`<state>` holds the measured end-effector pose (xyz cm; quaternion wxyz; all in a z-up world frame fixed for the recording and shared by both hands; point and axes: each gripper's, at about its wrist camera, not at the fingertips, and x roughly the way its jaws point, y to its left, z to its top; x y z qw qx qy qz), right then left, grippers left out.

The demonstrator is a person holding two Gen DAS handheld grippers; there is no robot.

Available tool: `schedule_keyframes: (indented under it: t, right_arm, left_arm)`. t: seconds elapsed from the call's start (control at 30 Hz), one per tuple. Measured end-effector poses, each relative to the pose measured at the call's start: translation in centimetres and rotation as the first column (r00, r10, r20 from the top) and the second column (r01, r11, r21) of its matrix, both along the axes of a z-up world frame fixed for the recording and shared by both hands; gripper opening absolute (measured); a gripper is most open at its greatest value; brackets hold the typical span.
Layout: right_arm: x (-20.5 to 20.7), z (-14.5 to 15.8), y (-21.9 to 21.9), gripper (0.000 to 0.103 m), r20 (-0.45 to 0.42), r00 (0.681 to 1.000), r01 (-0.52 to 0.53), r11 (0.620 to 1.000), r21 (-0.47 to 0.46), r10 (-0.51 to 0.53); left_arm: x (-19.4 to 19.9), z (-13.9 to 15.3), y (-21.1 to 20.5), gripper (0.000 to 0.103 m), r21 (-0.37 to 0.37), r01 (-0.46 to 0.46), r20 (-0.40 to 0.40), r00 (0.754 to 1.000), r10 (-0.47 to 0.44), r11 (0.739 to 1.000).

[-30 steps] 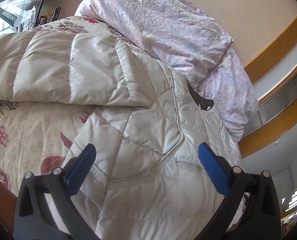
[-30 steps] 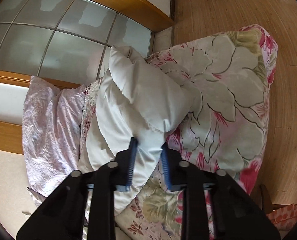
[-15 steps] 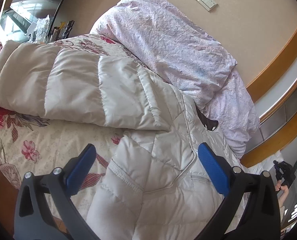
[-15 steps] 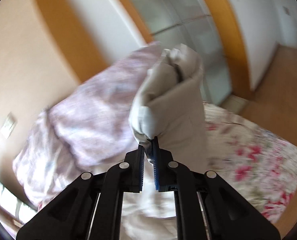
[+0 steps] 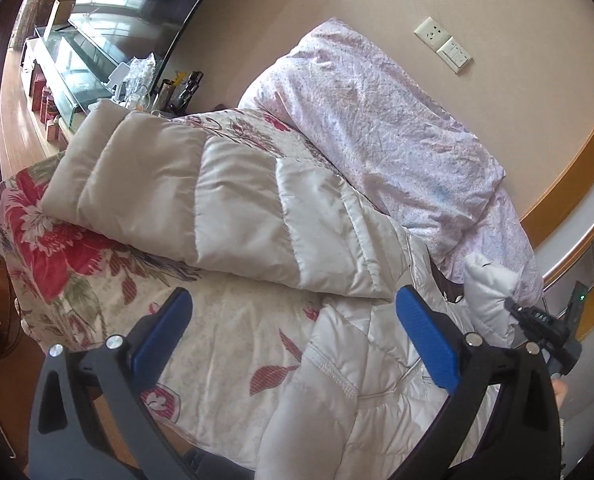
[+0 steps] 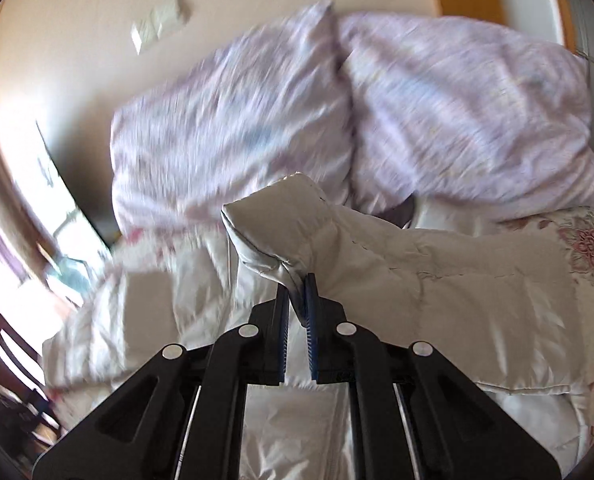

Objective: Fold large clothes
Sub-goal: 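Carry the held sleeve across the jacket body and release it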

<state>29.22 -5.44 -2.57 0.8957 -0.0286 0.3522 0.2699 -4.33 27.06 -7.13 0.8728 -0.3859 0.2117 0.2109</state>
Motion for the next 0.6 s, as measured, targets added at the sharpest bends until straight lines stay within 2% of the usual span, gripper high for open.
schedule_keyframes:
  t: [0.07,0.17,0.27,0.33,0.37,0.43,0.5,0.6]
  right_arm:
    - [-1.3,-3.2,3.1,0.009,-0.010,0.999,-0.039,0.987,-0.154,0.038]
    - [-3.1,-7.6,5.6,0.017,-0.023,0.995,-0.098,0.917,-0.387,0.097]
    - [-6.1,-7.7,6.3,0.031,0.075,0.982,-0.114,0.860,-0.497,0.174]
    - [-7.0,-6.3,5.7,0.057,0.072,0.976,-0.150,0.879,-0.452,0.203]
    - [-7.1,-5.5,5.1,0.061,0.071,0.976,-0.163,0.902,-0.400,0.208]
    - [-6.5,-3.3,3.6,0.062,0.080,0.982,-0.144,0.954,-0.262,0.170]
    - [-4.8,-2.2,2.5,0.062,0.094,0.994,-0.039,0.983,-0.178,0.057]
    - [-1.7,-2.8,2.6,0.059,0.080,0.992,0.106,0.978,-0.180,-0.093]
  left_arm:
    - [-0.4,-0.1,0.5,0.101,-0.007,-0.019,-0.002,1.000,0.019,1.000]
    - [-1.0,-0.6,1.4,0.101,-0.037,-0.038,-0.002,0.999,0.037,0.999]
    - [-1.4,-1.0,2.2,0.101,-0.050,-0.059,-0.007,0.998,0.059,0.997]
    - [-1.6,-1.1,2.6,0.101,-0.047,-0.074,-0.013,0.997,0.073,0.996]
    - [-1.6,-1.2,2.8,0.101,-0.045,-0.079,-0.014,0.997,0.078,0.996]
    - [-1.7,-1.2,3.1,0.101,-0.044,-0.090,-0.012,0.996,0.089,0.995]
    - [-1.9,-1.3,3.3,0.101,-0.043,-0.103,-0.010,0.995,0.102,0.994]
    - [-2.1,-1.6,3.6,0.101,-0.059,-0.124,-0.010,0.992,0.124,0.990]
